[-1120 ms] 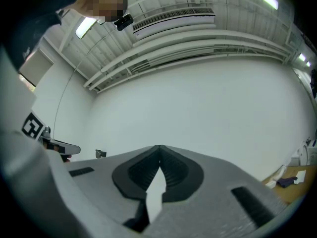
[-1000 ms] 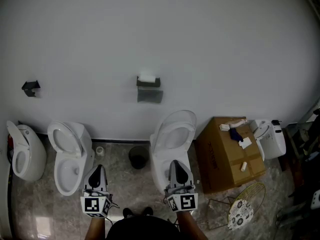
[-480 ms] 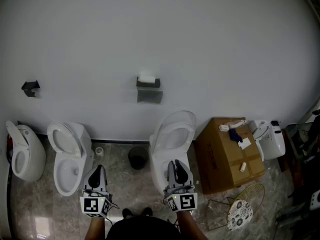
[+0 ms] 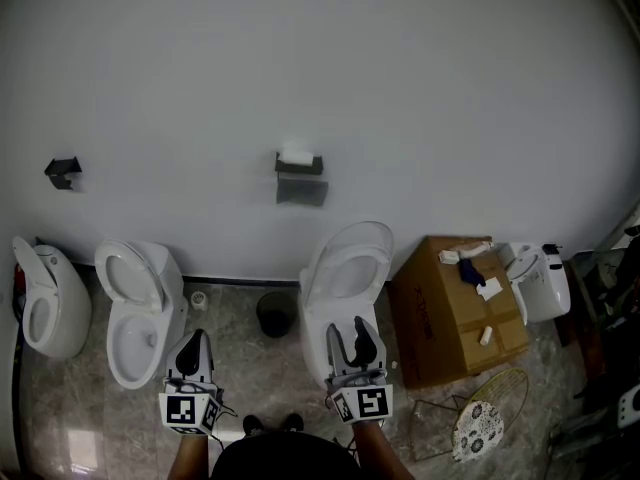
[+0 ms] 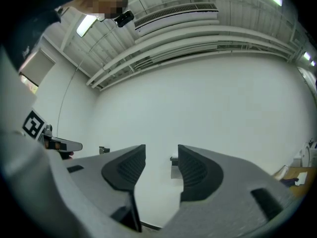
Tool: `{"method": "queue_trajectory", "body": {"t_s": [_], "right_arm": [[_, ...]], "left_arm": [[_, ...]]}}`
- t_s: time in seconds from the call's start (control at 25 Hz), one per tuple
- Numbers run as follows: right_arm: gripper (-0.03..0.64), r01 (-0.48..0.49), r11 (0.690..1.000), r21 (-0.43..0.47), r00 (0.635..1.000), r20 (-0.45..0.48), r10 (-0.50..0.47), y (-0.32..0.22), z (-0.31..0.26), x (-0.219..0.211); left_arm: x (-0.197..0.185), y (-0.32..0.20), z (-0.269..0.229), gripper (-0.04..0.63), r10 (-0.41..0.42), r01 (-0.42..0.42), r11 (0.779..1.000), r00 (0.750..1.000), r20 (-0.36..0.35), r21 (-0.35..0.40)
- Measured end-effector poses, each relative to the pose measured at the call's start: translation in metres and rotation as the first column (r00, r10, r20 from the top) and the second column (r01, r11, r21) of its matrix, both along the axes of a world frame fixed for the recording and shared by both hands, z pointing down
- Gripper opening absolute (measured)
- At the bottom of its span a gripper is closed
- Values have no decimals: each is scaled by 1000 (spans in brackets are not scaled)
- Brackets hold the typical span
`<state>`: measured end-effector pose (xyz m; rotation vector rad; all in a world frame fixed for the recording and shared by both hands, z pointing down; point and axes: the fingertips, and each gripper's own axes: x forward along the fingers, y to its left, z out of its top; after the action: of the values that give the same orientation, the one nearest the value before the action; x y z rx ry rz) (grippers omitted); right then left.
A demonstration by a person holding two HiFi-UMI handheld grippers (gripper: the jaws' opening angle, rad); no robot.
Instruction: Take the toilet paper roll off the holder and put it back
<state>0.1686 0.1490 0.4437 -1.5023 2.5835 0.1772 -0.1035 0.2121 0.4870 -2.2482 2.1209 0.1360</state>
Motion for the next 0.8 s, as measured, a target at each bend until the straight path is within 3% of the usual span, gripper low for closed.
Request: {"method": "queue_trajectory", "body": {"t_s": [0.32, 0.8], "right_arm": [[263, 17, 1000, -13, 1000, -6, -17, 0, 2, -4], [493, 35, 999, -18, 999, -1, -35, -6, 6, -6]], "left_arm": [[3, 2, -5, 3, 2, -2, 1000, 1000, -15, -22], [2, -4, -2, 3, 3, -3, 1000, 1000, -12, -12]]}}
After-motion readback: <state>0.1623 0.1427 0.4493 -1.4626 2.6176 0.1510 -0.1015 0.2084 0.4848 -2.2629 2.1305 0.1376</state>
